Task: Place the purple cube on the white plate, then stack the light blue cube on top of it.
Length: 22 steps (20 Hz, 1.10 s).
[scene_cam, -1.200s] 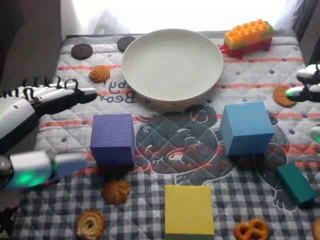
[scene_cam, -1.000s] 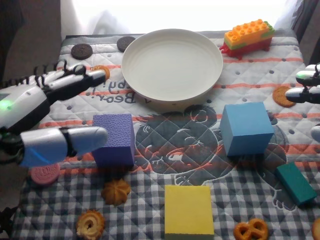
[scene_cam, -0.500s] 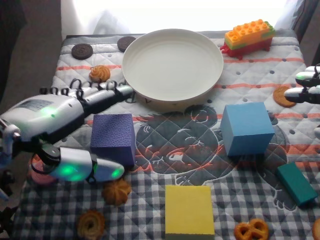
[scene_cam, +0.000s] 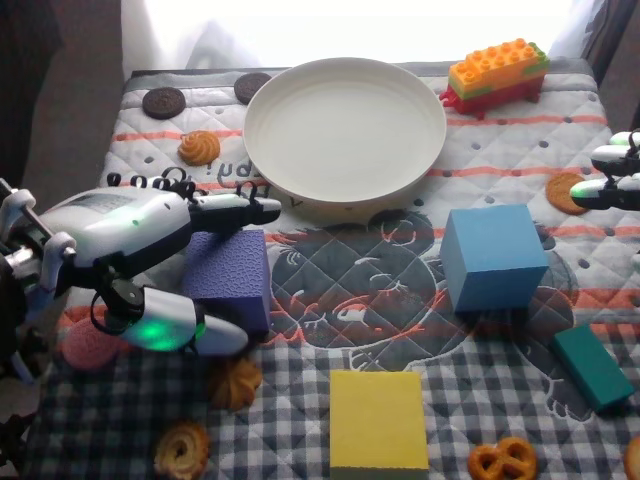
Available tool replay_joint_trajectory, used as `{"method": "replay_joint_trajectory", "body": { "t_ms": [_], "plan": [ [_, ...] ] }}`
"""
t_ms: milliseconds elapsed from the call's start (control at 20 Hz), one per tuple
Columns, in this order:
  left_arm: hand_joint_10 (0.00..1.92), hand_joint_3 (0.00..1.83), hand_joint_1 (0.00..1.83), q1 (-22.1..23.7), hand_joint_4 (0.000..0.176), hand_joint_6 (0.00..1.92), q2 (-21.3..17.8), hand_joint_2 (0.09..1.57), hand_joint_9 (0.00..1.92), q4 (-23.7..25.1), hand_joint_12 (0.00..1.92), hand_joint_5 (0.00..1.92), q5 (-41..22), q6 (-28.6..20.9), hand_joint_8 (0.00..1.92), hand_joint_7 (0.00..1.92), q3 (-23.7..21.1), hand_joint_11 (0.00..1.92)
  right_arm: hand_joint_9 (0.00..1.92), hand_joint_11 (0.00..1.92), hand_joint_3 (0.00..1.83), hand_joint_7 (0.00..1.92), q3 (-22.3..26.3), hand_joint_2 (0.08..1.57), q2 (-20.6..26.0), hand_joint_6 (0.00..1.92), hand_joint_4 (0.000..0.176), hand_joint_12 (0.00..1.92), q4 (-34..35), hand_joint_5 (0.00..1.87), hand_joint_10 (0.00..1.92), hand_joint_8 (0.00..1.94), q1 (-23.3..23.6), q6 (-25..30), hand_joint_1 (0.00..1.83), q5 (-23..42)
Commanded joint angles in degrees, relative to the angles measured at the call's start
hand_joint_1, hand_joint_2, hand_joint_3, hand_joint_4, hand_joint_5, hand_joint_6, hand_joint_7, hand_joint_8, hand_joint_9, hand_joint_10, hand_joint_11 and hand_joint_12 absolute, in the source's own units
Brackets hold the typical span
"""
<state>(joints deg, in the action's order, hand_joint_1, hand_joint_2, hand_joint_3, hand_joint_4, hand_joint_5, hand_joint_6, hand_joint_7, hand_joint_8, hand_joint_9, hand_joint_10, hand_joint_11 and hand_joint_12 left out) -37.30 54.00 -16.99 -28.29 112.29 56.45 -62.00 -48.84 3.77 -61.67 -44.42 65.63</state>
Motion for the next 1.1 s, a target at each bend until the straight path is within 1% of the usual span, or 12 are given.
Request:
{"method": "replay_joint_trajectory", "body": {
  "t_ms": [0,50,100,150,200,350,400,600,750,850,950,1050],
  "plan": [
    [0.05,0.0,0.93,0.66,0.092,0.0,-0.07,1.01,0.73,0.3,0.79,0.48,-5.95,-0.15,0.02,0.76,0.12,0.01,0.29,0.15,0.0,0.33,-0.07,1.4,0.3,0.0,0.072,0.59,1.1,0.52,0.0,0.0,0.4,0.16,0.61,6.7],
    [0.08,0.0,1.04,0.69,0.032,0.01,-0.08,1.05,0.83,0.11,0.82,0.62,-6.32,-0.15,0.03,0.85,0.16,0.02,0.28,0.15,0.0,0.33,-0.07,1.4,0.29,0.0,0.072,0.59,1.1,0.52,0.0,0.0,0.38,0.16,0.61,6.7],
    [0.18,0.0,1.29,0.76,0.0,0.0,-0.2,1.11,0.96,-0.07,0.94,0.77,-6.77,-0.16,0.78,0.97,0.14,0.03,0.29,0.15,0.0,0.33,-0.07,1.4,0.28,0.0,0.075,0.6,1.1,0.52,0.0,0.0,0.36,0.16,0.6,6.7],
    [0.29,0.0,1.25,0.88,0.0,0.88,-0.36,1.14,1.01,-0.1,1.02,0.86,-7.07,-0.16,1.06,0.92,0.04,0.06,0.27,0.14,0.0,0.32,-0.07,1.41,0.26,0.0,0.082,0.6,1.1,0.52,0.0,0.0,0.29,0.16,0.58,6.7],
    [0.9,0.01,1.22,1.11,0.0,1.19,-0.5,1.18,0.8,-0.1,1.21,0.81,-7.45,-0.16,1.23,0.85,-0.06,0.05,0.27,0.13,0.0,0.32,-0.06,1.41,0.25,0.0,0.089,0.61,1.1,0.51,0.0,0.0,0.24,0.16,0.55,6.7],
    [1.04,0.0,1.25,2.69,0.0,0.87,-0.59,1.15,0.79,-0.05,1.34,0.87,-8.46,-0.15,1.29,0.95,0.15,0.13,0.28,0.08,0.0,0.33,-0.06,1.41,0.18,0.0,0.099,0.73,1.11,0.52,0.0,0.0,0.16,0.16,0.55,6.7],
    [1.16,0.0,1.24,4.08,0.0,0.9,-0.25,1.17,0.7,-0.02,1.46,0.86,-8.91,-0.14,1.37,0.9,0.64,0.16,0.28,0.08,0.0,0.33,-0.08,1.41,0.13,0.0,0.085,0.74,1.11,0.52,0.0,0.0,0.16,0.17,0.58,6.7],
    [1.58,0.0,1.14,9.16,0.0,0.93,2.78,1.11,0.67,0.26,1.8,1.0,-8.67,-0.14,1.43,0.8,3.97,0.3,0.31,0.11,0.0,0.34,-0.19,1.4,-0.06,0.0,0.092,0.77,1.11,0.53,0.01,0.0,0.17,0.17,0.58,6.7],
    [1.31,0.0,1.25,13.72,0.0,0.82,6.46,1.12,0.73,-1.14,1.72,0.96,-7.17,-0.16,1.2,0.99,8.57,0.3,0.32,0.09,0.0,0.35,-0.37,1.4,-0.36,0.0,0.094,0.75,1.11,0.54,0.0,0.0,0.23,0.17,0.52,6.7],
    [1.31,0.0,1.25,16.87,0.0,0.78,9.53,1.12,0.72,-2.22,1.74,0.97,-4.62,-0.16,1.24,0.97,12.55,0.29,0.3,0.08,0.0,0.35,-0.54,1.4,-0.57,0.0,0.062,0.71,1.11,0.54,0.0,0.0,0.31,0.17,0.54,6.7],
    [1.23,0.0,1.25,19.37,0.0,0.79,13.57,1.12,0.77,-4.3,1.65,0.97,-0.73,-0.17,1.17,1.0,17.49,0.35,0.3,0.07,0.0,0.34,-0.56,1.4,-0.78,0.0,0.088,0.71,1.1,0.53,0.0,0.0,0.54,0.17,0.54,6.7],
    [1.17,0.0,1.18,20.4,0.0,0.87,16.2,1.1,0.82,-5.55,1.52,1.02,1.08,-0.17,0.93,1.0,20.86,0.45,0.29,0.05,0.0,0.34,-0.7,1.4,-1.03,0.0,0.068,0.7,1.09,0.53,0.0,0.0,0.7,0.17,0.57,6.7]
  ]
}}
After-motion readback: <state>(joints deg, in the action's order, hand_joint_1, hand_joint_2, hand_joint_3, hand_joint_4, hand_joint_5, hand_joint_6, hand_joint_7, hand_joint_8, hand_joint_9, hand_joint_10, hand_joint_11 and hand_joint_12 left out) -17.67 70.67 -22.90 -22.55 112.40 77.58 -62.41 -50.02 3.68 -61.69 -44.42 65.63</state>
